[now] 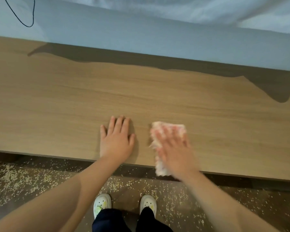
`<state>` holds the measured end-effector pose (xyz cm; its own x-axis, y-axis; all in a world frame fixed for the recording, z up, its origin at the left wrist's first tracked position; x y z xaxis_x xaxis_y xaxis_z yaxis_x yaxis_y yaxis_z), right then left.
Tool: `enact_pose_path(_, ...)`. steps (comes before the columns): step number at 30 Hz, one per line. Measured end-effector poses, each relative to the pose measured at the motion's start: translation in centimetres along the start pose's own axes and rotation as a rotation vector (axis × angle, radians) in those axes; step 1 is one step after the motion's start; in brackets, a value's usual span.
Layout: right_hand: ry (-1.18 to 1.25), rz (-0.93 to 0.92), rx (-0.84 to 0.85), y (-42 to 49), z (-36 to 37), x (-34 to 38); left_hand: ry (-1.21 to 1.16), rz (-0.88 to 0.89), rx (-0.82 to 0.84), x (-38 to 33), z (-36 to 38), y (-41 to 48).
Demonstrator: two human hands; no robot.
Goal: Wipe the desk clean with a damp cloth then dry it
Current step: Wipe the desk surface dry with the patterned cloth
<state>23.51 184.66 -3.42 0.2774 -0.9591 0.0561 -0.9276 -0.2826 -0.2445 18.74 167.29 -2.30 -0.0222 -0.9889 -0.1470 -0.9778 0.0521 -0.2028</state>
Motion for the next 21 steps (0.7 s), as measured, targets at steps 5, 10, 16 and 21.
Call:
enact_pose_path(5, 0.190, 0.686, -0.045, -3.4, -0.9, -11.6, -0.002, 0.193, 0.008, -6.8, 0.8, -0.1)
enact_pose_path(10, 0.133, 0.108, -0.055, -1.4, -0.1, -0.2, 0.107, 0.230, 0.003, -6.4, 1.5, 0.9)
enact_pose_path(16, 0.141, 0.497, -0.019, -3.7, -0.3, -14.0, 0.101, 0.242, -0.012, -6.4, 1.6, 0.8)
enact_pose_path(21, 0.100, 0.405, -0.060, -2.0, -0.4, -7.1, 0.040, 0.234, -0.083, -6.2, 1.3, 0.8)
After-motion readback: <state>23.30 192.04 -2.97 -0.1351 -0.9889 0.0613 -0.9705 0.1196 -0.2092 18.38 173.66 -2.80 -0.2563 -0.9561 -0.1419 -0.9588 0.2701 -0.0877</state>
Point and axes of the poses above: each hand's wrist, its own y-axis towards the middle knuckle, its own z-axis out of the palm, x = y × z, the point moved 8 cm from there along y, towards the middle knuckle, and after that the axes turned 3 degrees about -z, right-handed, at the moved point
